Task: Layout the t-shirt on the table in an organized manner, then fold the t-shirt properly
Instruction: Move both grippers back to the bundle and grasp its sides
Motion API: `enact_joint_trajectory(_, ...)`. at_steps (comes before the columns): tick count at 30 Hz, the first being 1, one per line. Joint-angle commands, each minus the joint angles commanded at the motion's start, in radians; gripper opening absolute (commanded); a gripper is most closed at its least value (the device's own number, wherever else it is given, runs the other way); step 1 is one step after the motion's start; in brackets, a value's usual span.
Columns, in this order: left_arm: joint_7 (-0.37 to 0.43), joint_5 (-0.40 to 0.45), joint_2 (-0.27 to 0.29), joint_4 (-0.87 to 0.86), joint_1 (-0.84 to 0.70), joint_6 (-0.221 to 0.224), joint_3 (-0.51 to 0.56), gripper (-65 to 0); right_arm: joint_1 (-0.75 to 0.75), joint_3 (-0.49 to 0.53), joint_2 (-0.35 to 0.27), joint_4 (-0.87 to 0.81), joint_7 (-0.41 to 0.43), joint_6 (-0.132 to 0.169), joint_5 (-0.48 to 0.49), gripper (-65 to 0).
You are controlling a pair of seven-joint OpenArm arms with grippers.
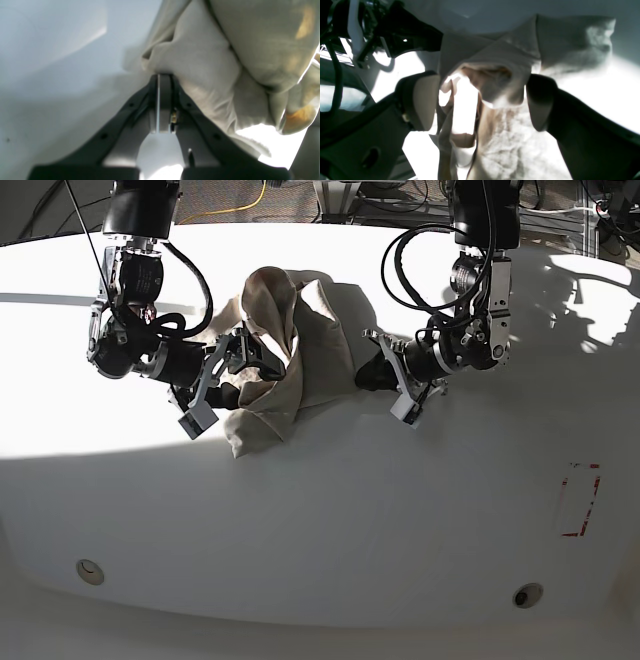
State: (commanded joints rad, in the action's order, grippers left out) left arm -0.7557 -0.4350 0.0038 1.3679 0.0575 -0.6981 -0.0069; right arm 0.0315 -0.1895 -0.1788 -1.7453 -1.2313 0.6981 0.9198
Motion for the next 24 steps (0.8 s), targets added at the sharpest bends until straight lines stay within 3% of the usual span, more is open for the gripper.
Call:
enact_joint_trajectory(12, -0.002, -0.009, -0.006, 0.011, 0.052, 0.0, -0.006, -65.0, 0.1, 0.14, 0.083, 0.061, -0.003, 0.0, 0.005, -12.5)
enact_joint_trajectory(18, -0.005, -0.038, -0.064, 0.103, 0.054, 0.0, -0.008, -65.0, 0.163, 0.212, 0.094, 0.061, -0.005, 0.0, 0.006, -12.5)
enact_joint_trajectory(24, -0.005, -0.115, -0.124, 0.143, 0.055, 0.0, -0.009, -65.0, 0.19, 0.199, 0.084, 0.061, -0.006, 0.0, 0.006, -12.5)
